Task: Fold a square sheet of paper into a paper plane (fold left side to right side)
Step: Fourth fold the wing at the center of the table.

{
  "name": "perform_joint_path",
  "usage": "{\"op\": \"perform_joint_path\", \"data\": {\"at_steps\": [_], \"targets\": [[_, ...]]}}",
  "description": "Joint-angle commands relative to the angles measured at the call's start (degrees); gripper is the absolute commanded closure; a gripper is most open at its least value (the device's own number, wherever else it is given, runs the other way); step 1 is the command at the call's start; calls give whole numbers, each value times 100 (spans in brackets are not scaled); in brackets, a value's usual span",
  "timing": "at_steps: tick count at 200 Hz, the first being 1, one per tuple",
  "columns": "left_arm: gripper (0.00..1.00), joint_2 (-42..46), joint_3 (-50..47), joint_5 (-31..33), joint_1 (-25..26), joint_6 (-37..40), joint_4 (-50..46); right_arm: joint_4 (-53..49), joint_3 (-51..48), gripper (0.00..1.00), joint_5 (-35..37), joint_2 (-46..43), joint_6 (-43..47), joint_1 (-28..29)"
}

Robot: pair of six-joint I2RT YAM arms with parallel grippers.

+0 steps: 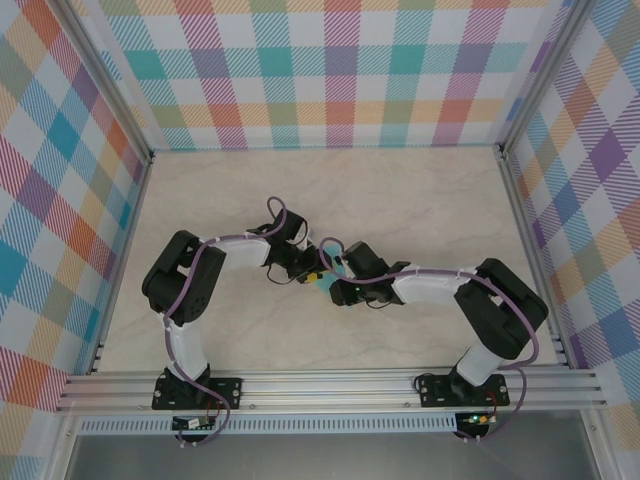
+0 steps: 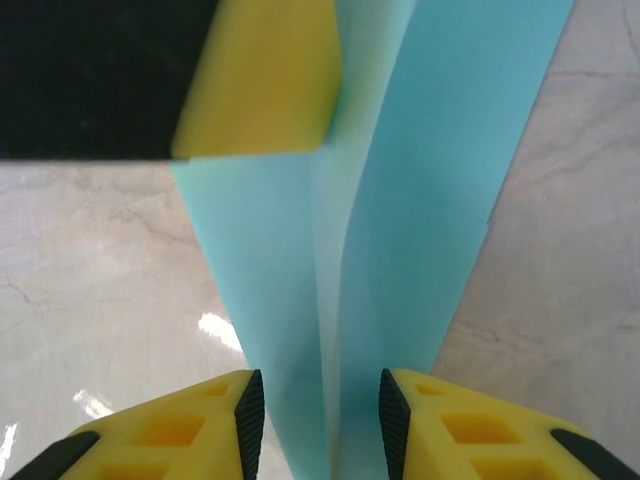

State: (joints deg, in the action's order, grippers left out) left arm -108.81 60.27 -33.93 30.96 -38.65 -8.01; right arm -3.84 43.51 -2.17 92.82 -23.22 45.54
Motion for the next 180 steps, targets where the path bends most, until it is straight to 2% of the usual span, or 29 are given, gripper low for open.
{"op": "perform_joint_path", "data": {"at_steps": [1,29,77,122,151,180], "targets": [[57,-237,15,252,99,139,-376,-112,-136,59,-329,-272,-80,-95],[57,-228,8,273,103,152,-386,-29,-277,57,-645,-541,-103,-256],[58,-206,2,282,103,159,-407,-229,-186,58,-675,-707,-123,-369],[58,-153,-2,306,103,191,-430,831,-262,57,-2526,-881,-761,-1347],[58,-141,-15,299,103,178,-412,1026,-10,59,-3181,-349,-797,-1613],[58,-105,-32,308,103,161,-394,1271,233,61,-3392,178,-910,-1662]]}}
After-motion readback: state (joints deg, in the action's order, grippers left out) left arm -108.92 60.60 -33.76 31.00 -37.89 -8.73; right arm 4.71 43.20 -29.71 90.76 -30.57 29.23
